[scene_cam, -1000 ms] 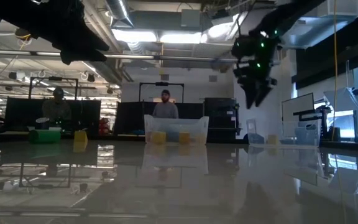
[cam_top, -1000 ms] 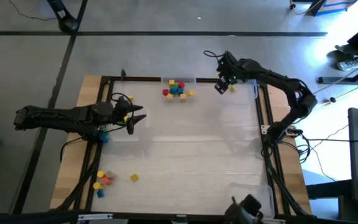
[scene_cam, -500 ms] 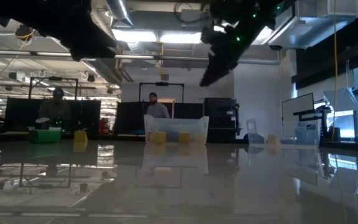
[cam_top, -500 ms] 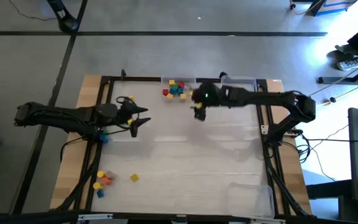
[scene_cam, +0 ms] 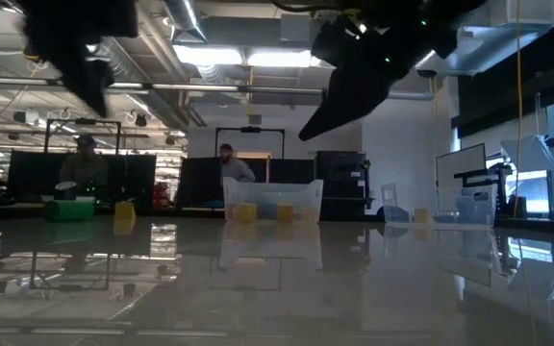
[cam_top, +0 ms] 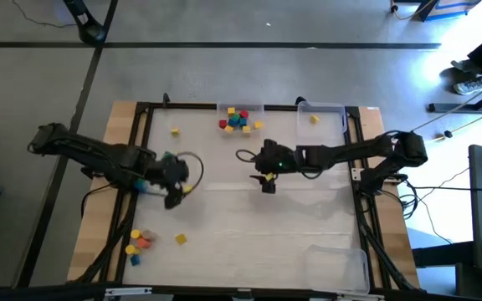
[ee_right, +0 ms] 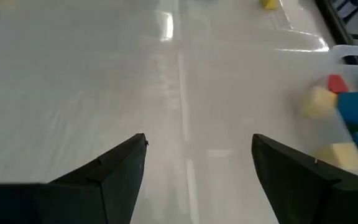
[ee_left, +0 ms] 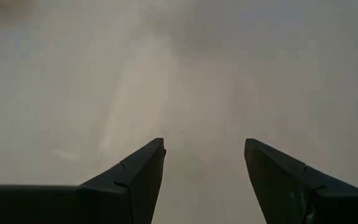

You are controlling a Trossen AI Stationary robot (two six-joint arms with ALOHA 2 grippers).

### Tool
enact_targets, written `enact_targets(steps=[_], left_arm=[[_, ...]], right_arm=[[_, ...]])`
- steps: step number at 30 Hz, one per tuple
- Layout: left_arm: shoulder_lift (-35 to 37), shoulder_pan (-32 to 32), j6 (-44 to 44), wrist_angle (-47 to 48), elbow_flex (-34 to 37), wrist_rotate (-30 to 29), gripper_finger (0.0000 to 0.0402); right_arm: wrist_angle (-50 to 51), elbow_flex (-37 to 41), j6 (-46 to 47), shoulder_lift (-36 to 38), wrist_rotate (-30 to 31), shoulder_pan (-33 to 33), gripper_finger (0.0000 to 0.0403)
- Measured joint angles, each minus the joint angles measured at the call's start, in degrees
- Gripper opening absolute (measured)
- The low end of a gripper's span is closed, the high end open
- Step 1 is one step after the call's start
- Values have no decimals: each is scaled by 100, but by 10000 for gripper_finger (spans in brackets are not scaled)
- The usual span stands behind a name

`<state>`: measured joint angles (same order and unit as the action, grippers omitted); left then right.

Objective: Sort blocks by size
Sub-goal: Put the triangle yellow block into the top right transparent bin

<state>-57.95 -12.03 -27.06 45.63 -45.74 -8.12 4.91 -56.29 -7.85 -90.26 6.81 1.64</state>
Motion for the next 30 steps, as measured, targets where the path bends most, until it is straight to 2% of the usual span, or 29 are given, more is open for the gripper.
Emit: enact_targets(steps=[3, 8, 16, 23, 30], left_arm=[[-196, -522, -283, -13, 0, 528, 211], [-572, -1306, -326, -20, 0, 561, 211], [-1214, -2163, -348, -397, 0, 561, 211], [-1666, -2587, 900, -457, 0, 562, 211], [-1951, -2709, 1894, -488, 2, 440, 211]], right_arm=[[-132, 128, 78, 0, 1, -74, 289], [-204, 242, 619, 0, 2, -71, 289], [-199, 425, 1280, 0, -289, -245, 289], [-237, 443, 1646, 0, 138, -609, 289], [-235, 443, 2119, 0, 452, -909, 289]])
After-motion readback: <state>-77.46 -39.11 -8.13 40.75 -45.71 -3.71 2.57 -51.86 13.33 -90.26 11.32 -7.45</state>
